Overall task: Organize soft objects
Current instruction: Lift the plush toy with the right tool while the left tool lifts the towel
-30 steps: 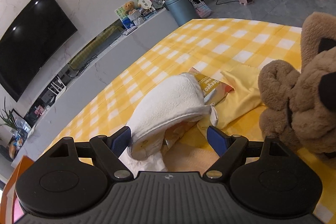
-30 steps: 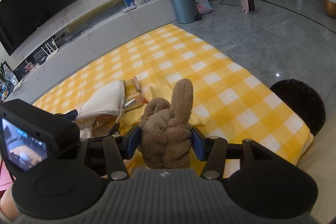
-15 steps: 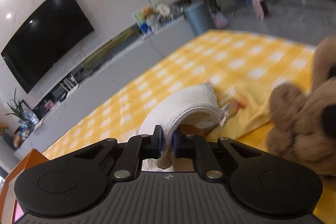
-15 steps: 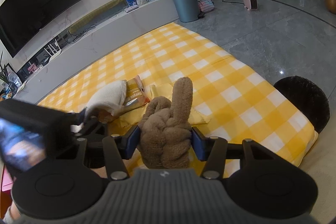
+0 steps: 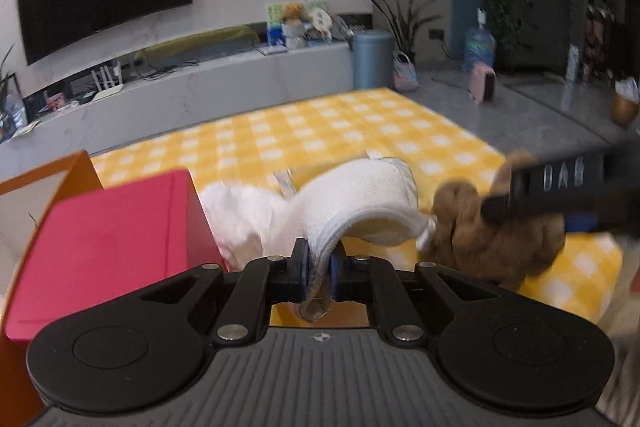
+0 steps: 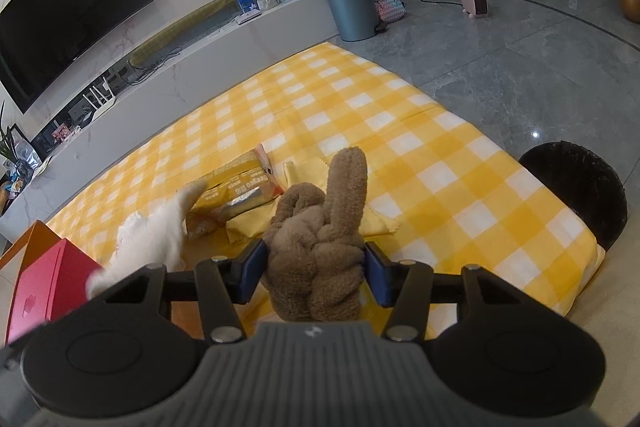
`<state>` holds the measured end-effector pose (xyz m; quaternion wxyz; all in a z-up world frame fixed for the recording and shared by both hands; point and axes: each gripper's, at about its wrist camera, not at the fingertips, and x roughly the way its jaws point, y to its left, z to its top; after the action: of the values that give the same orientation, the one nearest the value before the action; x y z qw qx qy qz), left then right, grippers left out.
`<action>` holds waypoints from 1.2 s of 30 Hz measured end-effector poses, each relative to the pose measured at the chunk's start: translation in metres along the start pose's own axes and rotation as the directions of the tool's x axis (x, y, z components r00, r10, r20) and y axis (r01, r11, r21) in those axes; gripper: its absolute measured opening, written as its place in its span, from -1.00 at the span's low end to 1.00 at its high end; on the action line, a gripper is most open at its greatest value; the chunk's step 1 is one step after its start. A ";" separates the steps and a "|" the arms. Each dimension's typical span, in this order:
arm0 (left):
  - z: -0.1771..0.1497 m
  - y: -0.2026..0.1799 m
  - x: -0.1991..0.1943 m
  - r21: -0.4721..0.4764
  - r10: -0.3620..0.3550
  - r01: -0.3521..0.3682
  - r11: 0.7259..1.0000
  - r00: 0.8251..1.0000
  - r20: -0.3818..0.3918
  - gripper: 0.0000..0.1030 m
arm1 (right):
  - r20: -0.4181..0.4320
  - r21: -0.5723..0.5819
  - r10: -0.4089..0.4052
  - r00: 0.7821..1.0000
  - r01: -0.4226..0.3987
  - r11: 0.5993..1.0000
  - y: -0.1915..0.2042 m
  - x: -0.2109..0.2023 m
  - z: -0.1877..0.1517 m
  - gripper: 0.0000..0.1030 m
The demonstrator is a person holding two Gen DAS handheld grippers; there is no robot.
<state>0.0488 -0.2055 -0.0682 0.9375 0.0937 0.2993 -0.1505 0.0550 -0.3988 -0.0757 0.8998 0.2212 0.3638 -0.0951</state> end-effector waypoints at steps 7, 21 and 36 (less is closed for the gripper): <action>-0.014 -0.042 0.028 0.280 0.119 -0.127 0.952 0.992 0.048 -0.50 | 0.000 -0.007 -0.004 1.000 0.004 1.000 0.001 0.001 0.000 0.02; -0.020 -0.067 0.078 0.385 0.222 -0.259 0.886 0.965 0.138 -0.74 | 0.001 -0.001 0.004 1.000 -0.004 1.000 0.000 0.001 -0.002 0.03; 0.011 -0.033 0.009 0.172 0.094 -0.111 0.979 0.990 0.101 -0.78 | 0.012 -0.034 0.043 0.999 -0.043 0.998 -0.001 -0.005 -0.003 -0.15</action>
<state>0.0508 -0.2411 -0.0673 0.9449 0.1848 0.2357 -0.1321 0.0494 -0.3978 -0.0747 0.9075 0.2131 0.3549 -0.0709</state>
